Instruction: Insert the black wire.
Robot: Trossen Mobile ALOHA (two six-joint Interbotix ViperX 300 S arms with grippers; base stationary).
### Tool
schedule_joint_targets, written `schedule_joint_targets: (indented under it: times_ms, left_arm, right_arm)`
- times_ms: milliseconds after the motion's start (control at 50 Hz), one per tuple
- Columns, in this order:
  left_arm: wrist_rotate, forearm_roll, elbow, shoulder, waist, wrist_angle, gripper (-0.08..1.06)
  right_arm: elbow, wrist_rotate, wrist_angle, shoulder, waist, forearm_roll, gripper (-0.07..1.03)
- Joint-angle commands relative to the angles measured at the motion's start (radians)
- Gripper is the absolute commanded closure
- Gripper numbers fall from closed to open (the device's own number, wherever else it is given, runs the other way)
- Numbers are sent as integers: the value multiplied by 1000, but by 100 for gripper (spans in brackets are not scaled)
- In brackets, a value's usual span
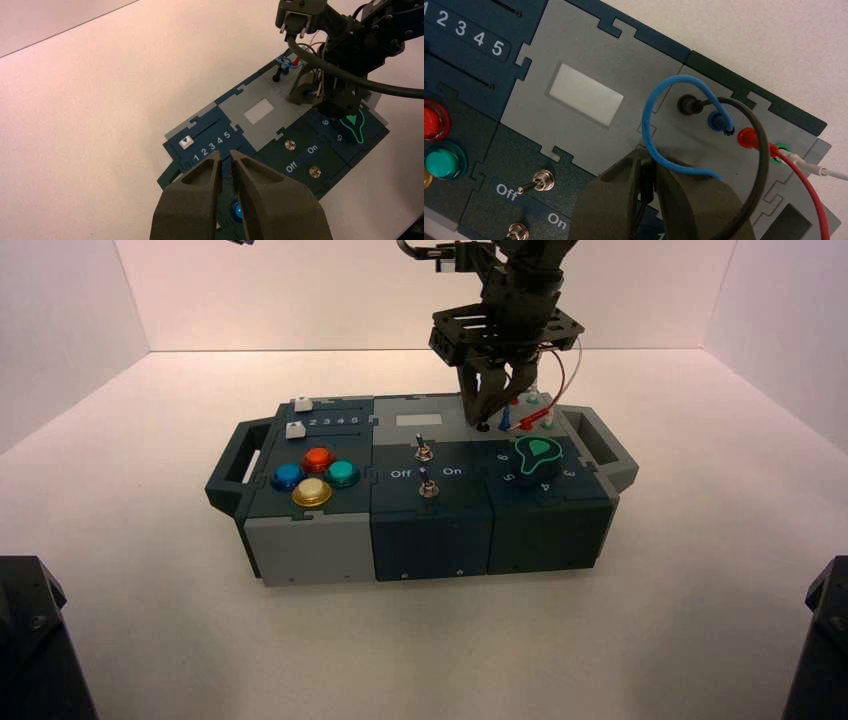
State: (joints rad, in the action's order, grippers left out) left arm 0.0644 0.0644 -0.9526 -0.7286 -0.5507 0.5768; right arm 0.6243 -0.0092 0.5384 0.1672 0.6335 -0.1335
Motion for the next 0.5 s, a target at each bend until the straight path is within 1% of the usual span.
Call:
schedule_joint_targets:
  times_ms: [20, 320, 500]
  left_arm:
    - [5, -3, 37, -2, 0, -6, 85]
    - [5, -3, 37, -2, 5, -5, 85]
    - [5, -3, 37, -2, 5, -3, 85]
  right_arm:
    - [8, 3, 12, 64, 17, -3, 99]
    - [8, 5, 32, 92, 17, -3, 99]
    - [0, -5, 46, 92, 17, 0, 98]
